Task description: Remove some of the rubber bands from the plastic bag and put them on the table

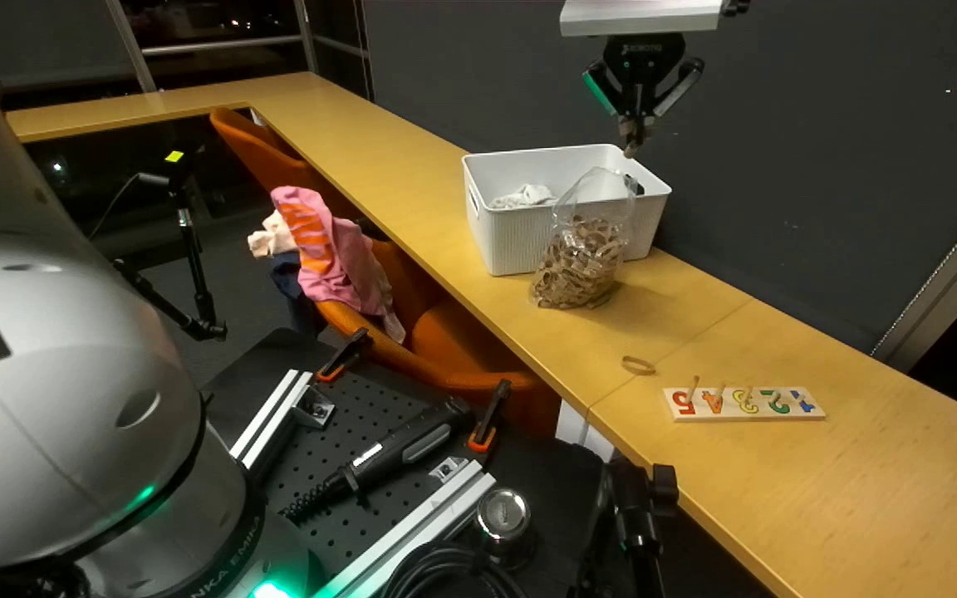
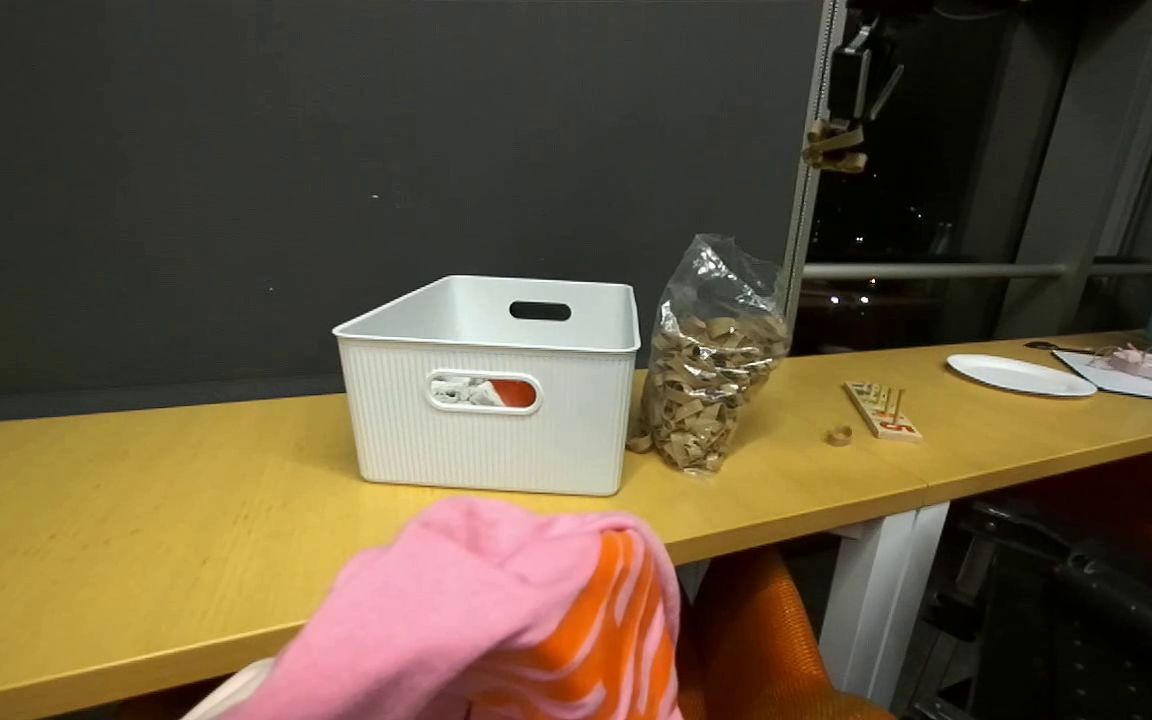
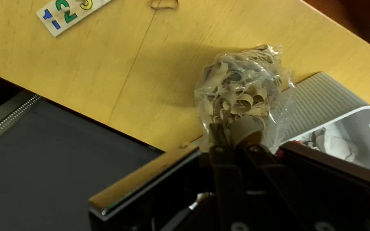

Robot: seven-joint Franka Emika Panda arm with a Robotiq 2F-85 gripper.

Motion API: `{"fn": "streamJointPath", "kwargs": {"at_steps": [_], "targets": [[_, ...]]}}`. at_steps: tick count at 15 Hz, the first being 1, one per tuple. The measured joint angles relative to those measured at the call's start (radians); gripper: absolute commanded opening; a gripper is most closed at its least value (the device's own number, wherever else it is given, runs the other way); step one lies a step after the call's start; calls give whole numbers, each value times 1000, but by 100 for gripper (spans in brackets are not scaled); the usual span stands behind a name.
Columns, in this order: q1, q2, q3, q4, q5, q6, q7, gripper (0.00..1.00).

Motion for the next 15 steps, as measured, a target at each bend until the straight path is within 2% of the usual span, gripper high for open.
{"fn": "streamJointPath", "kwargs": {"at_steps": [6,15], "targets": [[-34,80,-73,-19,0,34,2,2],[-79,298,-76,-26,32,206,12,2]]}}
